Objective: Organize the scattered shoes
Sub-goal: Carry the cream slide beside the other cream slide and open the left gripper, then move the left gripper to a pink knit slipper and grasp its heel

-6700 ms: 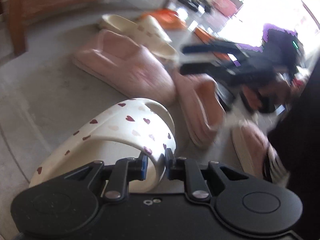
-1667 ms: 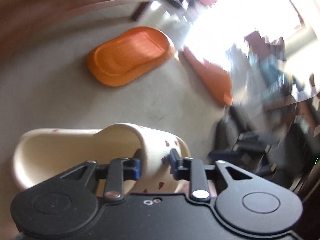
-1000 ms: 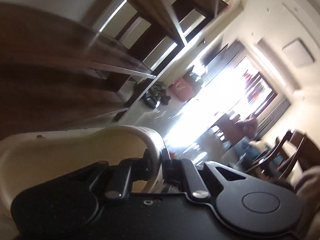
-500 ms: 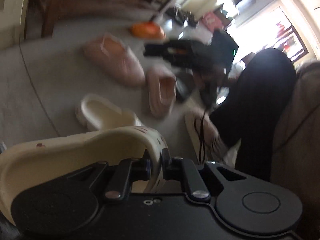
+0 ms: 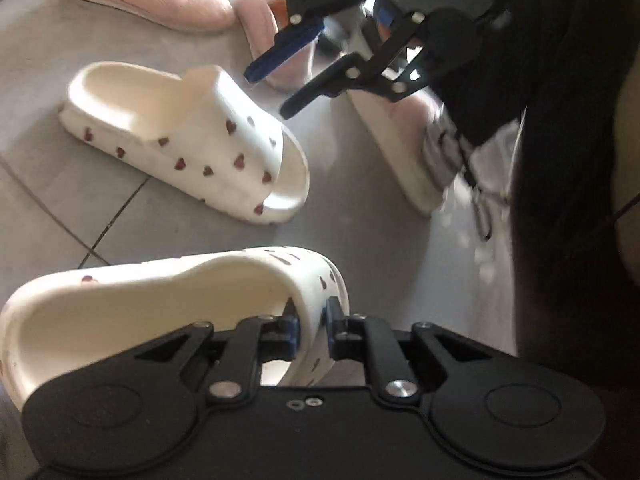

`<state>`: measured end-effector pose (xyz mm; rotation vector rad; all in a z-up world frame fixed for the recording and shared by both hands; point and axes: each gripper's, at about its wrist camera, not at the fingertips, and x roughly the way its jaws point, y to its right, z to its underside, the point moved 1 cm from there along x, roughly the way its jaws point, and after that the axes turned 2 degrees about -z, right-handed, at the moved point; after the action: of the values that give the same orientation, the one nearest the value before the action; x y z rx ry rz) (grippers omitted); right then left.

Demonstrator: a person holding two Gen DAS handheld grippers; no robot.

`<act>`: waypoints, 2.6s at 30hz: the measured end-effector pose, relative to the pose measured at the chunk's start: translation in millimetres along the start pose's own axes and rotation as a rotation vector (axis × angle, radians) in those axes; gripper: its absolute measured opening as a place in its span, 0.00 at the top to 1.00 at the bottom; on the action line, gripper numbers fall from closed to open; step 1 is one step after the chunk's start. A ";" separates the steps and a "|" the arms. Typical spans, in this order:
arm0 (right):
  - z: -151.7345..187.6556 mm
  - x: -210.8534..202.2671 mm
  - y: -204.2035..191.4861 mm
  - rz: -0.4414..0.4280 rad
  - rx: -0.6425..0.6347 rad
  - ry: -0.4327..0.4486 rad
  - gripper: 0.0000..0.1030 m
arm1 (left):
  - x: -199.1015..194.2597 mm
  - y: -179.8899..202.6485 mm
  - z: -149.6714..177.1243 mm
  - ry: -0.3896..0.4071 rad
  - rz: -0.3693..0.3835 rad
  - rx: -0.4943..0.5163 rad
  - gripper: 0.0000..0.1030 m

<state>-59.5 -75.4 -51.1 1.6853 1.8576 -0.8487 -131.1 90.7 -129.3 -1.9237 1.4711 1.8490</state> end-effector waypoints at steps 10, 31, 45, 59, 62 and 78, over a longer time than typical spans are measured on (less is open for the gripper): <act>17.9 -8.2 -6.3 -0.007 0.005 -0.072 0.70 | 7.6 -33.3 -59.1 -0.145 -0.062 0.191 0.77; 37.4 67.4 -17.6 -0.029 0.241 -0.230 0.61 | -65.0 10.5 7.2 0.145 -0.524 -0.100 0.47; -21.3 126.9 7.4 0.089 0.432 -0.127 0.56 | -108.4 20.2 43.4 0.329 -0.645 -0.312 0.47; 11.9 58.7 38.5 -0.084 0.431 -0.031 0.49 | -110.8 29.3 -43.4 0.542 -0.662 -0.194 0.43; 39.5 13.1 60.0 -0.003 0.505 0.042 0.49 | -100.0 18.8 -94.1 0.583 -0.626 -0.123 0.43; 193.7 -173.4 101.2 0.578 0.988 0.297 0.49 | 35.3 -64.7 -296.7 0.351 -0.496 0.065 0.47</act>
<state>51.5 -330.5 -72.3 2.8615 0.9580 -1.4122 118.2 -85.7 -114.7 -2.3899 0.9685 1.2842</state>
